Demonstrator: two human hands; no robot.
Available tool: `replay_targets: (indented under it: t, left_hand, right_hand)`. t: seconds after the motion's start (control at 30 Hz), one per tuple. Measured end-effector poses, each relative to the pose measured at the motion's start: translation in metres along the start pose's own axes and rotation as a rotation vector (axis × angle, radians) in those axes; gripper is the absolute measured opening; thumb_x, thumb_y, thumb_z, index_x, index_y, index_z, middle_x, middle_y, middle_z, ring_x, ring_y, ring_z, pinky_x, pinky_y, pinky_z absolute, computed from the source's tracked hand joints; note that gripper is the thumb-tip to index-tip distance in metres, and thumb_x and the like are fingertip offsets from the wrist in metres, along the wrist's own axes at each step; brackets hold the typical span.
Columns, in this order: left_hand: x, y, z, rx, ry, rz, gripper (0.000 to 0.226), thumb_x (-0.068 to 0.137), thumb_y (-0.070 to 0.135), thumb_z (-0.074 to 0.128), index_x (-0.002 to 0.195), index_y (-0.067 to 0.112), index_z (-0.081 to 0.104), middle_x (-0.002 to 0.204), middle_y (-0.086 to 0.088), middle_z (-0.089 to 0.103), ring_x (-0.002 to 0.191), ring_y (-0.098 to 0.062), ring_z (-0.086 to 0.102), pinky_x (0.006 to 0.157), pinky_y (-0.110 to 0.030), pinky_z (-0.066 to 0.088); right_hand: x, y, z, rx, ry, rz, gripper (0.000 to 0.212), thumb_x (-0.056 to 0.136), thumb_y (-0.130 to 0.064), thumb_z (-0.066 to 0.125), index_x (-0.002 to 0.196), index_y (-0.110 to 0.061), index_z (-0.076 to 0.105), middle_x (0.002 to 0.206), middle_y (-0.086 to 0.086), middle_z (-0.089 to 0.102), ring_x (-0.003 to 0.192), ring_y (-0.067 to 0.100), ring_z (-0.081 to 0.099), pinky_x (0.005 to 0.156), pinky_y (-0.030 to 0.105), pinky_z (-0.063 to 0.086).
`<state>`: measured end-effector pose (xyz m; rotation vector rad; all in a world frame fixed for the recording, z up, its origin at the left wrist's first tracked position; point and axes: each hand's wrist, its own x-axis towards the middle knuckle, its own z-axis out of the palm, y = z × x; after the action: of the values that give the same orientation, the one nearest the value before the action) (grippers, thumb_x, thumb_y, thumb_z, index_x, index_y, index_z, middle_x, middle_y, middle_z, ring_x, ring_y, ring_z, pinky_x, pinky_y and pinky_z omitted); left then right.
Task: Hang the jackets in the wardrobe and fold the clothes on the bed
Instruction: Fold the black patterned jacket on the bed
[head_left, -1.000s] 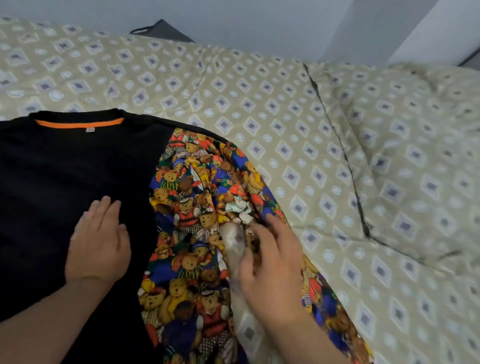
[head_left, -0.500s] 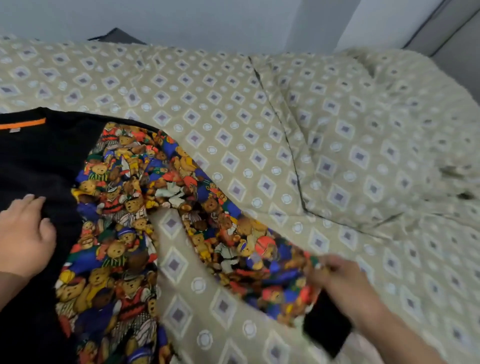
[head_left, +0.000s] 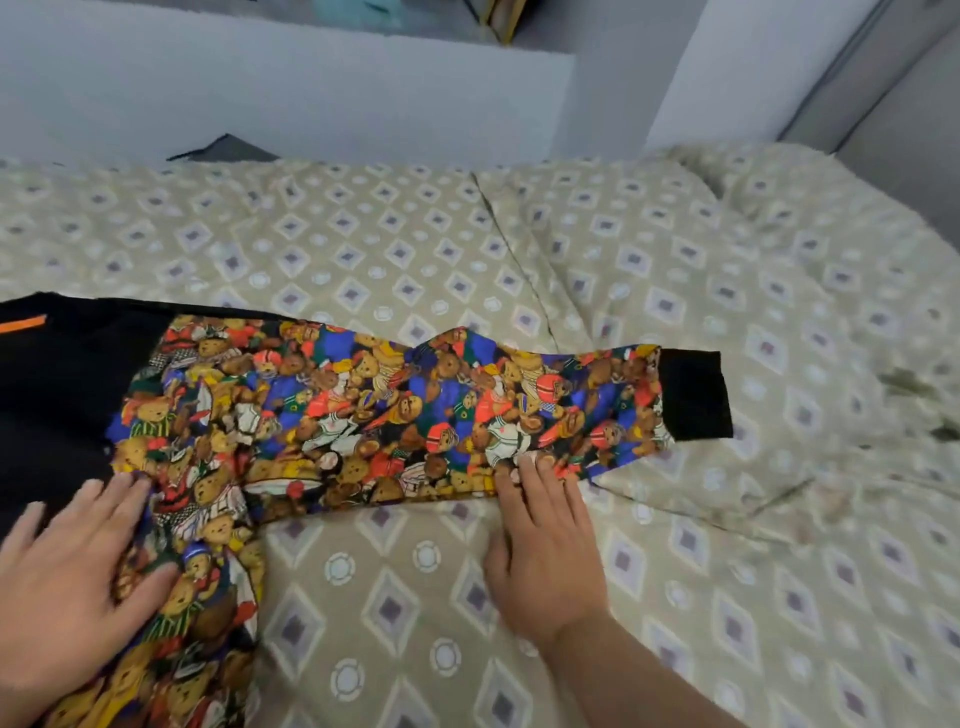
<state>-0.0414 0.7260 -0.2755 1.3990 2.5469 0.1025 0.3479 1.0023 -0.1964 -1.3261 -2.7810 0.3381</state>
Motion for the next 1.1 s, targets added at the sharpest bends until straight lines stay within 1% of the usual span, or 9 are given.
replay_targets:
  t: [0.17, 0.27, 0.37, 0.53, 0.67, 0.77, 0.9, 1.0, 1.1]
  left_hand:
    - [0.056, 0.146, -0.077, -0.118, 0.384, -0.020, 0.064, 0.084, 0.067, 0.045, 0.123, 0.018, 0.056, 0.121, -0.006, 0.059, 0.114, -0.028, 0.048, 0.103, -0.050, 0.039]
    - [0.101, 0.264, -0.091, -0.190, 0.234, 0.351, 0.071, 0.086, 0.055, 0.057, 0.145, 0.019, 0.043, 0.154, -0.003, 0.039, 0.138, -0.023, 0.034, 0.113, -0.035, 0.026]
    - [0.146, 0.333, -0.081, -0.177, 0.037, 0.420, 0.080, 0.092, 0.059, 0.053, 0.157, 0.028, 0.017, 0.166, 0.007, 0.011, 0.145, -0.029, 0.027, 0.115, -0.041, 0.029]
    - [0.186, 0.376, -0.072, 0.146, 0.098, 0.470, 0.096, 0.076, 0.083, 0.045, 0.149, 0.022, 0.038, 0.134, -0.001, 0.056, 0.121, -0.029, 0.045, 0.100, -0.043, 0.034]
    - [0.199, 0.426, -0.066, -0.154, 0.034, 0.719, 0.082, 0.073, 0.078, 0.052, 0.137, 0.026, 0.052, 0.119, 0.003, 0.061, 0.115, -0.023, 0.053, 0.098, -0.040, 0.040]
    - [0.200, 0.461, -0.055, -0.304, -0.086, 0.646, 0.070, 0.077, 0.068, 0.063, 0.129, 0.022, 0.053, 0.114, -0.003, 0.063, 0.109, -0.027, 0.058, 0.091, -0.040, 0.047]
    - [0.202, 0.474, -0.051, -0.261, -0.018, 0.535, 0.033, 0.098, 0.044, 0.052, 0.074, 0.023, 0.041, 0.092, -0.010, 0.064, 0.093, -0.035, 0.059, 0.076, -0.037, 0.036]
    - [0.203, 0.484, -0.072, -0.788, 0.088, 0.263, 0.029, 0.103, 0.033, 0.046, 0.080, 0.015, 0.050, 0.089, -0.012, 0.061, 0.087, -0.031, 0.058, 0.080, -0.040, 0.044]
    - [0.227, 0.520, -0.115, -1.125, 0.187, 0.189, 0.028, 0.103, 0.030, 0.045, 0.080, 0.017, 0.053, 0.079, 0.000, 0.058, 0.075, -0.014, 0.054, 0.066, -0.019, 0.040]
  right_hand:
    - [-0.002, -0.004, 0.010, 0.007, 0.006, 0.040, 0.069, 0.086, -0.039, 0.040, 0.151, -0.019, 0.041, 0.160, 0.005, 0.032, 0.150, 0.022, 0.026, 0.119, 0.041, 0.010]
    - [-0.003, -0.004, 0.009, -0.004, -0.009, 0.046, 0.069, 0.086, -0.039, 0.039, 0.152, -0.019, 0.039, 0.161, 0.006, 0.030, 0.150, 0.021, 0.024, 0.119, 0.041, 0.010]
    - [0.000, -0.005, 0.008, 0.023, -0.019, 0.042, 0.070, 0.084, -0.038, 0.041, 0.151, -0.018, 0.041, 0.160, 0.007, 0.033, 0.149, 0.022, 0.026, 0.119, 0.041, 0.011]
    - [-0.001, 0.000, 0.012, 0.073, 0.007, 0.023, 0.071, 0.081, -0.036, 0.049, 0.149, -0.017, 0.045, 0.158, 0.007, 0.036, 0.148, 0.023, 0.029, 0.119, 0.043, 0.017]
    - [0.001, 0.003, 0.017, 0.111, 0.048, 0.003, 0.073, 0.078, -0.036, 0.054, 0.148, -0.018, 0.046, 0.158, 0.006, 0.036, 0.148, 0.023, 0.030, 0.120, 0.043, 0.018]
    - [0.002, 0.005, 0.023, 0.124, 0.072, -0.003, 0.075, 0.078, -0.039, 0.055, 0.150, -0.020, 0.043, 0.160, 0.003, 0.034, 0.149, 0.020, 0.026, 0.119, 0.043, 0.020]
    - [0.003, 0.007, 0.027, 0.128, 0.090, -0.012, 0.076, 0.078, -0.040, 0.053, 0.150, -0.018, 0.041, 0.161, 0.004, 0.032, 0.150, 0.022, 0.025, 0.120, 0.043, 0.018]
    - [0.000, 0.006, 0.028, 0.097, 0.098, 0.030, 0.083, 0.076, -0.039, 0.054, 0.153, -0.013, 0.036, 0.162, 0.006, 0.028, 0.151, 0.023, 0.022, 0.120, 0.042, 0.017]
    - [0.002, 0.005, 0.025, 0.125, 0.165, 0.022, 0.084, 0.076, -0.038, 0.053, 0.152, -0.010, 0.034, 0.160, 0.008, 0.031, 0.151, 0.025, 0.023, 0.119, 0.042, 0.020]
